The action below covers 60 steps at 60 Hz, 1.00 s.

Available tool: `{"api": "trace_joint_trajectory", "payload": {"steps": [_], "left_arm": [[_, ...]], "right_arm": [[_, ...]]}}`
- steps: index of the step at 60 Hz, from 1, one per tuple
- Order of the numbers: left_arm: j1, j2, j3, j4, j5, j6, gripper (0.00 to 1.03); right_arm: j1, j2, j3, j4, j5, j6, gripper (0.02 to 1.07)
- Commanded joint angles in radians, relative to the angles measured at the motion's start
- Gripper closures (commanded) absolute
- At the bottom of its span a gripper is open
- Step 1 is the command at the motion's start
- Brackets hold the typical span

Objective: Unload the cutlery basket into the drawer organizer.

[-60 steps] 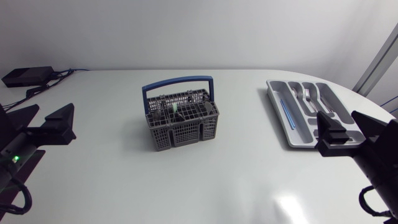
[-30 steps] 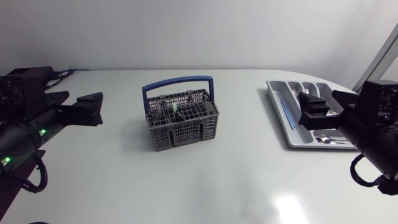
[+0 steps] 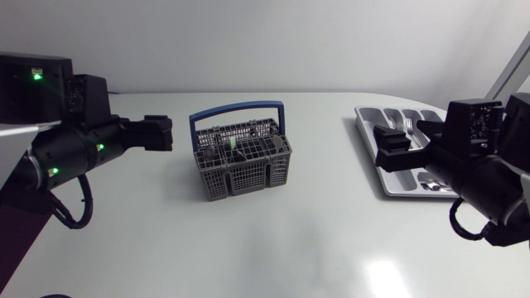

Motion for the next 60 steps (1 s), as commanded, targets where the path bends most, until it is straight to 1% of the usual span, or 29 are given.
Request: {"api": "trace_joint_trajectory", "payload": {"steps": [1,9,16,28,30,34,40,45,55,60], "left_arm": [[-0.016,0.044,0.083,-0.040,-0.008,-0.064,0.05],[-0.048,0.093,0.138,-0.092,-0.007,-0.104,0.06],[-0.067,0.116,0.159,-0.105,-0.008,-0.135,0.06],[-0.073,0.162,0.182,-0.131,0.005,-0.185,0.06],[-0.071,0.174,0.190,-0.140,0.025,-0.198,0.06],[-0.073,0.186,0.195,-0.141,0.038,-0.210,0.06],[-0.077,0.209,0.206,-0.146,0.056,-0.236,0.06],[-0.093,0.234,0.222,-0.174,0.064,-0.283,0.06],[-0.116,0.294,0.256,-0.207,0.090,-0.348,0.06],[-0.125,0.329,0.287,-0.227,0.107,-0.363,0.08]], "right_arm": [[0.023,0.021,0.039,-0.023,0.018,0.016,0.06],[0.052,0.065,0.078,-0.069,0.030,0.016,0.06],[0.089,0.116,0.123,-0.111,0.047,0.016,0.06],[0.183,0.225,0.221,-0.195,0.080,0.016,0.06],[0.193,0.245,0.243,-0.213,0.081,0.016,0.06],[0.212,0.281,0.276,-0.238,0.081,0.016,0.06],[0.232,0.315,0.313,-0.255,0.083,0.016,0.06],[0.247,0.341,0.339,-0.267,0.083,0.016,0.06],[0.258,0.369,0.348,-0.267,0.084,0.021,0.07],[0.259,0.380,0.348,-0.265,0.084,0.026,0.07]]}}
